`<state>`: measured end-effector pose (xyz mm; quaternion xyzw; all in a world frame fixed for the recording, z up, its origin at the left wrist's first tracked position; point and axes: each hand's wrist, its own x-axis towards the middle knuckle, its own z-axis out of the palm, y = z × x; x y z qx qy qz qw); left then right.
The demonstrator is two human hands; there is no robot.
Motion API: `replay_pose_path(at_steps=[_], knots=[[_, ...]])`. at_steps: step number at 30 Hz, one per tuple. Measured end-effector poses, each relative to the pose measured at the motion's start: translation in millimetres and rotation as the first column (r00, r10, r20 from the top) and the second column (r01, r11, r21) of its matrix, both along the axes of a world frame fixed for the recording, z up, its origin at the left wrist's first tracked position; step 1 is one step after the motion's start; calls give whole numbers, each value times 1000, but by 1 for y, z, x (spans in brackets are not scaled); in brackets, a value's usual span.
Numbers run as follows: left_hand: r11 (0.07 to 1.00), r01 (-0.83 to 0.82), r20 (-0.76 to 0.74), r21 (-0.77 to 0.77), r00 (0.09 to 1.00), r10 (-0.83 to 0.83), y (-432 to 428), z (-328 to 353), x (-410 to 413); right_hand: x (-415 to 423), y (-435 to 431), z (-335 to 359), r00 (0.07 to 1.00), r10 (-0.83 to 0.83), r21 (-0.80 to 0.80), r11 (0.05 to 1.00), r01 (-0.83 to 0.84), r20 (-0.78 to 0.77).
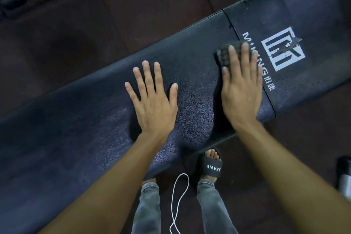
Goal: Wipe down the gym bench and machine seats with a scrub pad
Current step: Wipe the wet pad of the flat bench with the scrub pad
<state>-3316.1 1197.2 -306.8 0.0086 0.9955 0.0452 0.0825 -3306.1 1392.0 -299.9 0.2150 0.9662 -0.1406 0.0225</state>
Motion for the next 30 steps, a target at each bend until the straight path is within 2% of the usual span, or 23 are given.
replay_pose_path(at_steps=[2, 3, 6, 9, 11, 14, 16, 19, 22, 24, 30], knots=[[1000, 2, 7, -2, 1000, -2, 0, 0, -1, 36, -27, 3, 990, -144, -8, 990, 144, 0], [1000, 0, 6, -2, 1000, 0, 0, 1, -1, 56, -48, 5, 990, -142, -5, 990, 142, 12], [1000, 0, -6, -3, 1000, 0, 0, -1, -1, 79, -82, 7, 996, 86, -3, 996, -86, 22], [1000, -12, -2, 20, 1000, 12, -1, -2, -2, 26, -57, -3, 950, 310, 9, 951, -310, -37], [1000, -8, -13, 21, 1000, 8, 3, -1, -2, -30, -31, -8, 923, 378, 41, 926, -376, -73], [1000, 14, -21, 24, 1000, -13, 22, -3, -2, -96, 0, -7, 936, 352, 25, 936, -351, -29], [999, -38, -11, 31, 999, 38, 37, -2, -7, -101, 7, -5, 952, 305, 25, 952, -304, -36], [994, -103, 0, 47, 995, 103, 50, -1, -12, -35, 17, -1, 966, 253, 69, 966, -248, -62], [991, -131, -2, 39, 991, 131, 54, -1, -13, 62, 41, 3, 964, 265, 72, 961, -266, 13], [990, -139, -5, 36, 990, 139, 54, -1, -13, 91, 50, 2, 965, 261, 62, 963, -262, 26], [988, -136, 48, 76, 990, 133, 64, 3, -18, 19, 38, 3, 952, 302, 18, 953, -303, 47]])
